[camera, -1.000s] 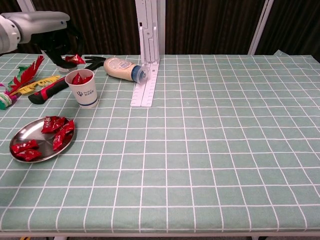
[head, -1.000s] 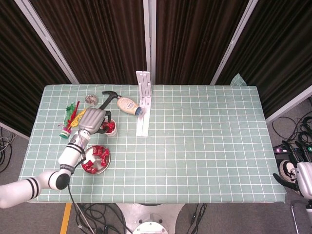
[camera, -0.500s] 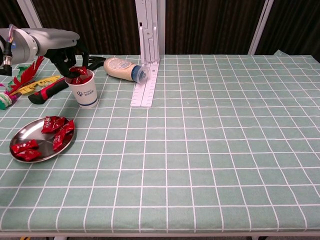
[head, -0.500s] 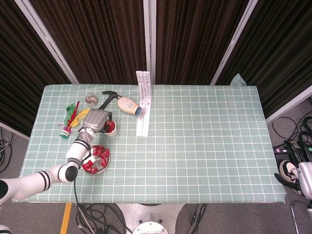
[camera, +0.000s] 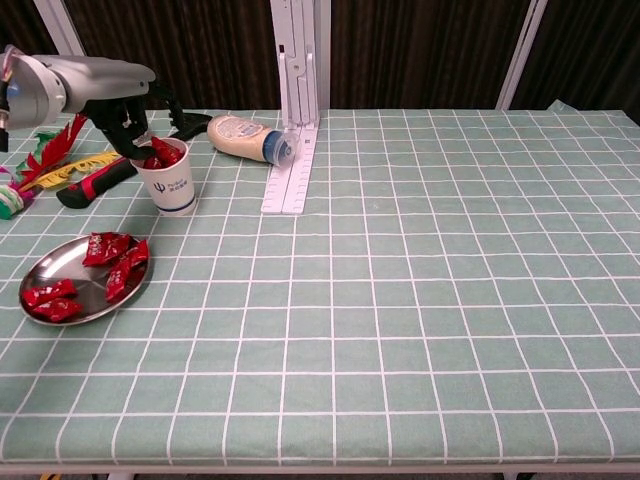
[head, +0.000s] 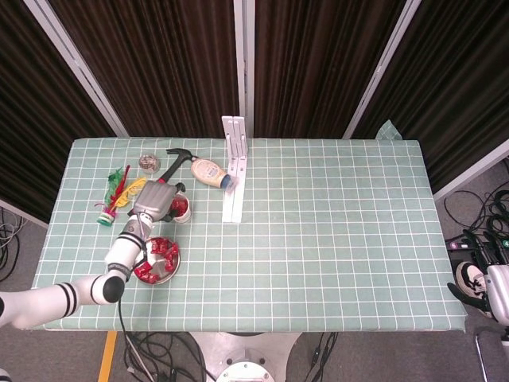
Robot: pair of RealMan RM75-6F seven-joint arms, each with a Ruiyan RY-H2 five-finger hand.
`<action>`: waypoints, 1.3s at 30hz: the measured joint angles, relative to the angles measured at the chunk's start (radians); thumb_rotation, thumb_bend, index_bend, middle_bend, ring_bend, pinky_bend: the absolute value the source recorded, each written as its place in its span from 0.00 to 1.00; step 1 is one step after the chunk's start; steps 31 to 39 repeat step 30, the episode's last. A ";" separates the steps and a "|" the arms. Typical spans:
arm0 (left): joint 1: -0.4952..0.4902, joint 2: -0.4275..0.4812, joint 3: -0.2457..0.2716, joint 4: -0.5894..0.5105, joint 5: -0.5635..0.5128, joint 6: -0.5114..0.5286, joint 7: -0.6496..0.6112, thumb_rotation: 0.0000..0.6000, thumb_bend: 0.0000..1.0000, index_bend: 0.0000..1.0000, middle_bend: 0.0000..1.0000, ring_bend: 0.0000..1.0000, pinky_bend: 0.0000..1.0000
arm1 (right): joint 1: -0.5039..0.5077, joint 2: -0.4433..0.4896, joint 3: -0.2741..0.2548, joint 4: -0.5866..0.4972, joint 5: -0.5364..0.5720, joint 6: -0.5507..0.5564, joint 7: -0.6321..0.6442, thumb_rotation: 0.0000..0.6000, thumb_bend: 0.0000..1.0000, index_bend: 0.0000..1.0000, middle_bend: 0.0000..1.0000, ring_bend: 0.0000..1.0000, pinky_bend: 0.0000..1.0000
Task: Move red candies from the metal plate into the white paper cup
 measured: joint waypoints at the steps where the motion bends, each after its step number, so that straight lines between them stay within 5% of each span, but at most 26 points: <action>1: 0.007 0.013 0.000 -0.020 0.003 0.018 -0.005 1.00 0.39 0.27 0.88 0.95 1.00 | 0.000 0.001 0.000 0.000 0.000 0.001 0.000 1.00 0.09 0.08 0.23 0.07 0.36; 10: 0.172 0.151 0.002 -0.185 0.094 0.245 -0.151 1.00 0.26 0.24 0.65 0.64 0.98 | 0.001 -0.002 0.004 0.017 0.003 0.000 0.014 1.00 0.09 0.08 0.21 0.07 0.33; 15: 0.318 0.201 0.028 -0.207 0.242 0.431 -0.290 1.00 0.23 0.24 0.46 0.39 0.59 | 0.005 -0.007 0.007 0.031 0.009 -0.006 0.003 1.00 0.10 0.07 0.19 0.02 0.21; 18: 0.413 0.227 0.059 -0.204 0.347 0.542 -0.350 1.00 0.22 0.24 0.39 0.31 0.45 | 0.006 -0.011 0.007 0.040 0.011 -0.008 -0.004 1.00 0.10 0.07 0.18 0.01 0.19; 22: 0.534 0.253 0.111 -0.190 0.445 0.677 -0.380 1.00 0.22 0.25 0.36 0.28 0.39 | 0.006 -0.018 0.007 0.048 0.008 -0.007 -0.002 1.00 0.12 0.06 0.18 0.01 0.19; 28: 0.662 0.297 0.196 -0.217 0.526 0.746 -0.405 1.00 0.23 0.25 0.32 0.28 0.36 | 0.003 -0.042 0.003 0.064 -0.010 0.010 0.009 1.00 0.12 0.06 0.17 0.00 0.17; 39: 0.693 0.299 0.209 -0.228 0.539 0.772 -0.397 1.00 0.23 0.25 0.32 0.28 0.35 | 0.001 -0.050 -0.002 0.067 -0.014 0.011 0.010 1.00 0.12 0.06 0.17 0.00 0.17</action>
